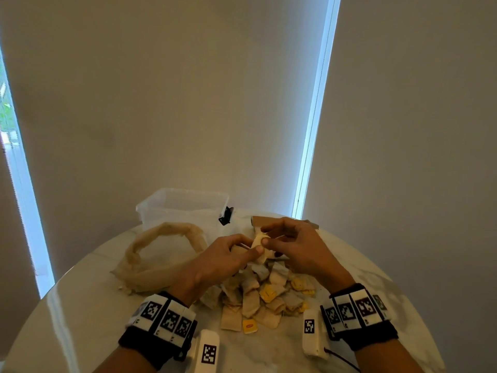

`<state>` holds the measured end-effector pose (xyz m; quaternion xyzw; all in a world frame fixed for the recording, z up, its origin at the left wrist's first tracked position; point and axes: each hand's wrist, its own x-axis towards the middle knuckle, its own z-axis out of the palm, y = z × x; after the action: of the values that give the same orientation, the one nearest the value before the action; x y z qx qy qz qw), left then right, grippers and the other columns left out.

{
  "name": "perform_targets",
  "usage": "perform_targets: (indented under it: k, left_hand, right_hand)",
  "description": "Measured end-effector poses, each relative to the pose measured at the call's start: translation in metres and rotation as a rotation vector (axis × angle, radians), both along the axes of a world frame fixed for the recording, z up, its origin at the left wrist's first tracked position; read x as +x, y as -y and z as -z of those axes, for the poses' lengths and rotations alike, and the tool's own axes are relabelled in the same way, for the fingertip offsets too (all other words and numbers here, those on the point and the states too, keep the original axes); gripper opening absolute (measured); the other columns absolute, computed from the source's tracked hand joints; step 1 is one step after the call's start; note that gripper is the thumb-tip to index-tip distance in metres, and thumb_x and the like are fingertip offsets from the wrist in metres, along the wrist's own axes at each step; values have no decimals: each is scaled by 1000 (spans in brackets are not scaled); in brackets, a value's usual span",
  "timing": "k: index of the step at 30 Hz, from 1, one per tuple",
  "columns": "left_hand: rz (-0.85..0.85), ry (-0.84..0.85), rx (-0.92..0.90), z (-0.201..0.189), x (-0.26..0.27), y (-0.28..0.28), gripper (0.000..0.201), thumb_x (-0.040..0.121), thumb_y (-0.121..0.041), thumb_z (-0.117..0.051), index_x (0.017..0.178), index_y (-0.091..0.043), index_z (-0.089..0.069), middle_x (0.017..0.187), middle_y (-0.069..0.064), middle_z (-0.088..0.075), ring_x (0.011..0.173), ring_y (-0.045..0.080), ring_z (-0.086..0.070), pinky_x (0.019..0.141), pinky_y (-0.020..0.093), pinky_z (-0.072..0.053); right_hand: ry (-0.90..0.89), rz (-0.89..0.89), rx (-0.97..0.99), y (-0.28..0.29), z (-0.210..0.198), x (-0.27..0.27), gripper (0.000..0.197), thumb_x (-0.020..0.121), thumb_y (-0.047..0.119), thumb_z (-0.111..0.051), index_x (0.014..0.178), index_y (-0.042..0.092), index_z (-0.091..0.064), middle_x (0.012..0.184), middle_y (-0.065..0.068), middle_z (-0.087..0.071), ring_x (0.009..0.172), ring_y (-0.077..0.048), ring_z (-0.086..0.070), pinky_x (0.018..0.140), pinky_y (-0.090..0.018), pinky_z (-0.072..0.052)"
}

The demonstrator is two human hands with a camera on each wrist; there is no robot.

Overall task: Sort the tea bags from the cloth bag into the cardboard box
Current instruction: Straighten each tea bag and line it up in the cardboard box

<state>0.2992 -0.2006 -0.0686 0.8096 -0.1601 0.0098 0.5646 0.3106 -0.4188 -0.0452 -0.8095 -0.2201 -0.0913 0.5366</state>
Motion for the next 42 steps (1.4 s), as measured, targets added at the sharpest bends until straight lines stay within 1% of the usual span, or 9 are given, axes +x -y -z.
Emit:
perform_targets:
  k: [3, 6, 12, 16, 23, 27, 33, 37, 42]
  left_hand:
    - [-77, 47, -8, 0, 3, -1, 24, 95, -48, -74, 105, -27, -77, 92, -4, -79, 78, 4, -73, 62, 16, -52]
    - [-171, 79, -47, 1, 6, -4, 23, 96, -45, -73, 104, -24, -76, 95, -4, -78, 84, 10, -73, 73, 27, -57]
    - [-232, 76, -148, 1, 6, -5, 17, 97, -42, -73, 99, -26, -77, 94, -5, -77, 90, 12, -71, 75, 29, -54]
    - [-229, 83, -156, 2, 5, -4, 18, 97, -41, -73, 100, -24, -77, 94, -6, -76, 82, 9, -68, 72, 26, -51]
    - [-236, 75, -198, 2, 5, -8, 23, 99, -40, -70, 107, -19, -78, 98, -2, -76, 81, 9, -67, 72, 26, -51]
    - [-241, 73, -208, 2, 6, -7, 24, 99, -40, -70, 106, -18, -78, 96, -2, -76, 77, 6, -64, 69, 24, -48]
    - [-255, 51, -218, 1, 6, -7, 21, 99, -41, -70, 104, -21, -78, 95, -3, -76, 78, 8, -66, 69, 24, -48]
    - [-261, 45, -217, 1, 4, -7, 23, 100, -42, -69, 107, -22, -77, 96, -4, -76, 80, 6, -66, 69, 24, -49]
    - [-264, 36, -223, 2, 5, -7, 24, 100, -41, -68, 108, -21, -77, 95, -5, -75, 80, 6, -66, 70, 24, -50]
  right_hand:
    - [12, -31, -115, 1, -14, 8, 23, 94, 25, -80, 117, 26, -76, 104, 7, -80, 94, -14, -78, 80, -30, -65]
    - [56, 53, -203, 10, -34, 24, 17, 98, 25, -76, 115, 23, -76, 96, 6, -81, 86, -11, -78, 79, -30, -65]
    - [10, 15, -789, 5, -31, 54, 17, 92, 30, -82, 109, 28, -76, 105, 14, -75, 96, -2, -71, 91, -24, -59]
    - [5, -23, -942, -11, -22, 62, 27, 95, 34, -79, 118, 22, -72, 106, 14, -68, 95, -4, -64, 73, -11, -45]
    - [-9, -9, -936, -11, -46, 80, 11, 95, 18, -76, 102, 26, -77, 104, 13, -72, 93, -3, -67, 76, -12, -47]
    - [-34, 16, -896, 0, -68, 87, 16, 100, 13, -68, 105, 22, -81, 110, 7, -77, 77, -6, -77, 77, -19, -54]
    - [-121, 40, -893, -3, -70, 92, 23, 101, 10, -61, 106, 19, -81, 111, 4, -79, 80, -5, -79, 89, -24, -58]
    - [-150, 2, -951, -12, -65, 95, 19, 94, 13, -74, 112, 17, -82, 97, 10, -78, 82, -6, -78, 79, -18, -56]
    - [-159, -12, -1051, -23, -43, 101, 16, 89, 18, -82, 101, 27, -81, 107, 6, -74, 87, -8, -71, 70, -16, -47]
